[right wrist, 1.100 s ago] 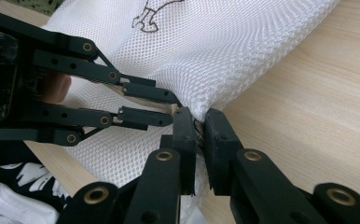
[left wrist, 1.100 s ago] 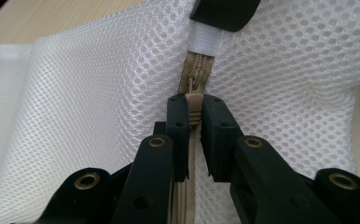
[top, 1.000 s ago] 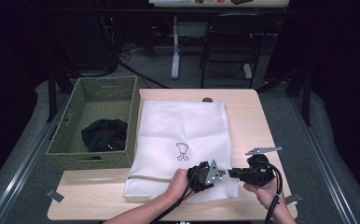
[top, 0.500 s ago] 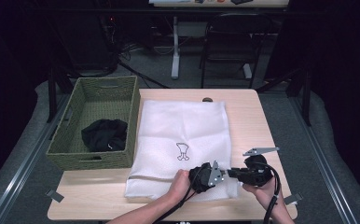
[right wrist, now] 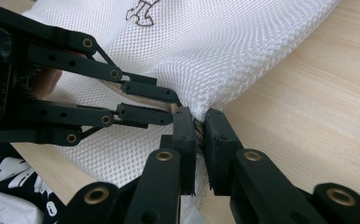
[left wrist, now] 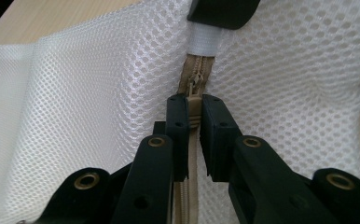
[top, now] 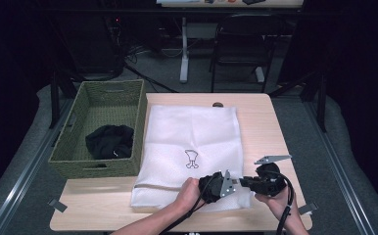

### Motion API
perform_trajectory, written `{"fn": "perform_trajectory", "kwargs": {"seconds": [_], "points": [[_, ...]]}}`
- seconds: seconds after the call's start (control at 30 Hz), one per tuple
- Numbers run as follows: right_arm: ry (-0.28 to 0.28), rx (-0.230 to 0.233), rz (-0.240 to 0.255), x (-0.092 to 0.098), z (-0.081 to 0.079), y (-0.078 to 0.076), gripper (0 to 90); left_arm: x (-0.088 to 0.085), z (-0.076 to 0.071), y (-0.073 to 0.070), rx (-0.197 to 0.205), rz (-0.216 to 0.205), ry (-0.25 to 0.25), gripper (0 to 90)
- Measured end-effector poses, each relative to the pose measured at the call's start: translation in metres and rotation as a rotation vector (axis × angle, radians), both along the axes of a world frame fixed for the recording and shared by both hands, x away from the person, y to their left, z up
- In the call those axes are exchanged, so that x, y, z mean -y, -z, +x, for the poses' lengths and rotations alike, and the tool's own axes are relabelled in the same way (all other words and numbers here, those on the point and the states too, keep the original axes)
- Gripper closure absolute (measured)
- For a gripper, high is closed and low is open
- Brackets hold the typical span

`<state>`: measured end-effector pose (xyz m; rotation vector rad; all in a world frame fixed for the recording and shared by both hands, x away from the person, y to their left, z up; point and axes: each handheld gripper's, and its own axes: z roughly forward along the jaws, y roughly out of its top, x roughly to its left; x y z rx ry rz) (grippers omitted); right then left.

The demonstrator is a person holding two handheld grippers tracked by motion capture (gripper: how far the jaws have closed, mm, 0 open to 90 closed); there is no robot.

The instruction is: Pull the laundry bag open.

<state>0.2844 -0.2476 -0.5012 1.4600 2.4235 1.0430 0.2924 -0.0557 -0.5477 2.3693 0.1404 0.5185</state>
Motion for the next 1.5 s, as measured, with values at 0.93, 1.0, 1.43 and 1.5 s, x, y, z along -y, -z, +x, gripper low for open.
{"fn": "perform_trajectory", "kwargs": {"seconds": [0.93, 1.0, 1.43, 1.5], "points": [[0.009, 0.011, 0.005, 0.009, 0.002, 0.0, 84.1, -0.03, 0.009, -0.001, -0.074, 0.037, -0.05, 82.4], [0.01, 0.013, -0.003, 0.009, 0.002, 0.0, 84.1, -0.033, 0.009, -0.002, -0.081, 0.035, -0.055, 82.3], [0.01, 0.017, -0.019, 0.009, 0.002, 0.001, 84.1, -0.054, 0.013, 0.0, -0.119, 0.055, -0.075, 82.3], [0.01, 0.017, -0.019, 0.009, 0.002, 0.001, 84.1, -0.057, 0.013, 0.0, -0.12, 0.06, -0.077, 82.3]]}}
